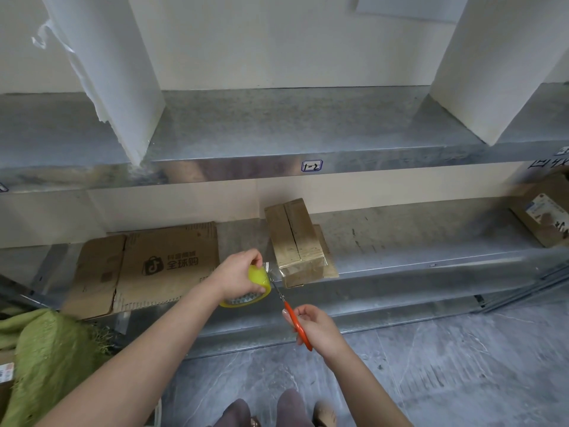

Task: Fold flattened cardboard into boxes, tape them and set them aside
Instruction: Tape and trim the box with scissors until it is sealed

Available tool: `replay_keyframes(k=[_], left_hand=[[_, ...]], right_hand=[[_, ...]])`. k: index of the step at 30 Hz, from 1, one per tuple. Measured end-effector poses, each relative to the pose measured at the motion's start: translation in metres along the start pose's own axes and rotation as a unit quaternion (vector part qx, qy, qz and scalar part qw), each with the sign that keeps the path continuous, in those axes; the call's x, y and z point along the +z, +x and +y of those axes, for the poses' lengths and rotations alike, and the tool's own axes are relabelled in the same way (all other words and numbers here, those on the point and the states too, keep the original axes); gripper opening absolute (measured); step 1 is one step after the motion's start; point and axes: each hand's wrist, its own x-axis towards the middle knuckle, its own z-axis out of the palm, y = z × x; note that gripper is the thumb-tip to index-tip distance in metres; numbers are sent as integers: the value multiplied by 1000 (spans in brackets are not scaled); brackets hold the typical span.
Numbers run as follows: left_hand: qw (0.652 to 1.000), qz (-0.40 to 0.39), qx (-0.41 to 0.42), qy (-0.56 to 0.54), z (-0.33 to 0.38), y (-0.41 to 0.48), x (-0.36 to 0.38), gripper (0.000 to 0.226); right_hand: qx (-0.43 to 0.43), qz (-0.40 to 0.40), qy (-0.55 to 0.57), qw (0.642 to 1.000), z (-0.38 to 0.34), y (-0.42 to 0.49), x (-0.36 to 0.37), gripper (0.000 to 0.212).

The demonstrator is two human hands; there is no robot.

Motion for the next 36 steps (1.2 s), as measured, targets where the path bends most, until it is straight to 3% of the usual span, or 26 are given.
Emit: replay_keyframes(k=[6,14,17,21,25,27,31,36], left_hand=[[1000,6,-1,0,-1,1,-1,50],[1000,4,2,-2,-1,2,0,49],[1000,7,4,1,-2,3,-1,49],[1000,14,1,6,-3,3,1,50],[1000,17,-15,-4,-4,3,5,49],[999,19,-26,-10,-3,3,7,48],[998,27,-50,-12,2,4,11,48],[996,50,-72,-19,7,4,14,49]], right_hand=[[-6,10,-6,1000,1,4,0,41],[-4,-9,-140,990,10,12,-2,51],[-37,24,-195,980,17,13,-5,54],[-117,134,-381,907,25,7,-26,51],[-196,224,-462,835,40,16,-67,40],[-209,243,-482,816,49,26,-93,39],[-133,229,-469,843,55,46,-149,38],[-54,267,-395,877,46,82,-201,41]])
